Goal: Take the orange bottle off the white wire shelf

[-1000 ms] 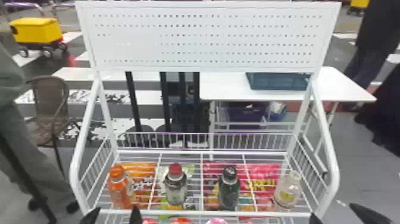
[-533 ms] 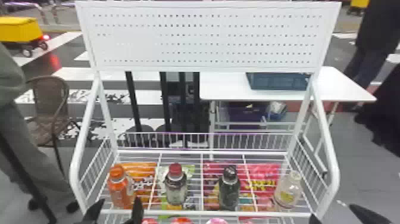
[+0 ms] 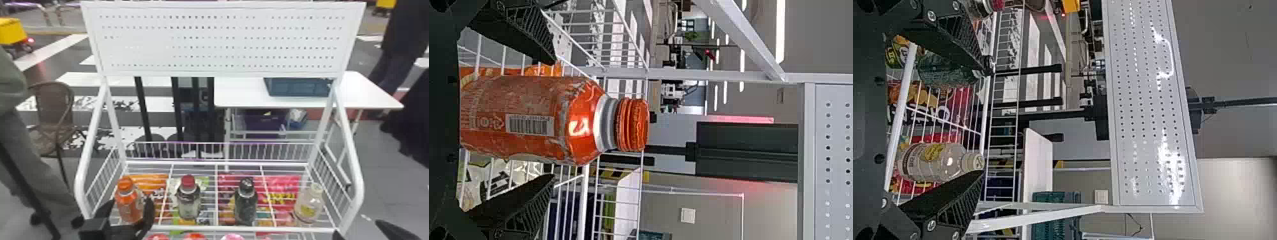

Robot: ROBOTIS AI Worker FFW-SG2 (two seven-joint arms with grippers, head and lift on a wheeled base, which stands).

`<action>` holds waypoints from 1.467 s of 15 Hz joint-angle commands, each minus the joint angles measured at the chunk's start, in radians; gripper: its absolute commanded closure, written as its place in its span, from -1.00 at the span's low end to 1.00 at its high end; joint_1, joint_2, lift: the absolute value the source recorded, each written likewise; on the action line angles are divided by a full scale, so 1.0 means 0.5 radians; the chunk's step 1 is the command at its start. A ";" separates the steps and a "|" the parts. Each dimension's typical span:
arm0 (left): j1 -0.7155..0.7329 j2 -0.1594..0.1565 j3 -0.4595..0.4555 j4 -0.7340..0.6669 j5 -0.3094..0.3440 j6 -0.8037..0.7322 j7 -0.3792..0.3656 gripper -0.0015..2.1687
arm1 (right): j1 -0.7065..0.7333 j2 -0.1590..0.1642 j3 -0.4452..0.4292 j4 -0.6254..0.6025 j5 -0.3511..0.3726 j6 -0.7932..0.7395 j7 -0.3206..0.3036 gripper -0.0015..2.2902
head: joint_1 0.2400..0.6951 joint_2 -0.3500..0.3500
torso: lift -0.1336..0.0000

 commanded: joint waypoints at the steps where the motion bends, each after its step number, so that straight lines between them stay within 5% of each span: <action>1: -0.058 0.012 -0.024 0.062 0.009 0.000 0.000 -0.91 | 0.006 0.004 -0.003 -0.008 0.002 0.001 0.000 -0.86 | 0.14 0.00 | 1.00; 6: -0.095 0.028 -0.027 0.090 0.018 0.000 0.019 -0.79 | 0.009 0.010 0.000 -0.008 0.014 -0.005 0.000 -0.86 | 0.14 0.00 | 1.00; 7: -0.095 0.034 -0.027 0.090 0.021 0.000 0.025 -0.69 | 0.009 0.010 0.000 -0.005 0.014 -0.005 0.000 -0.86 | 0.14 0.00 | 1.00; 9: -0.086 0.040 -0.027 0.072 0.021 0.000 0.037 -0.20 | 0.006 0.010 0.000 -0.002 0.014 0.001 0.000 -0.86 | 0.14 0.00 | 1.00; 16: -0.028 0.049 -0.030 -0.030 0.021 0.000 0.043 -0.17 | 0.000 0.004 0.000 0.014 0.017 0.001 0.000 -0.86 | 0.14 0.00 | 1.00; 22: 0.258 0.104 0.038 -0.619 0.005 0.246 0.071 -0.18 | 0.006 0.001 0.003 0.001 0.021 -0.005 0.000 -0.86 | 0.14 0.00 | 1.00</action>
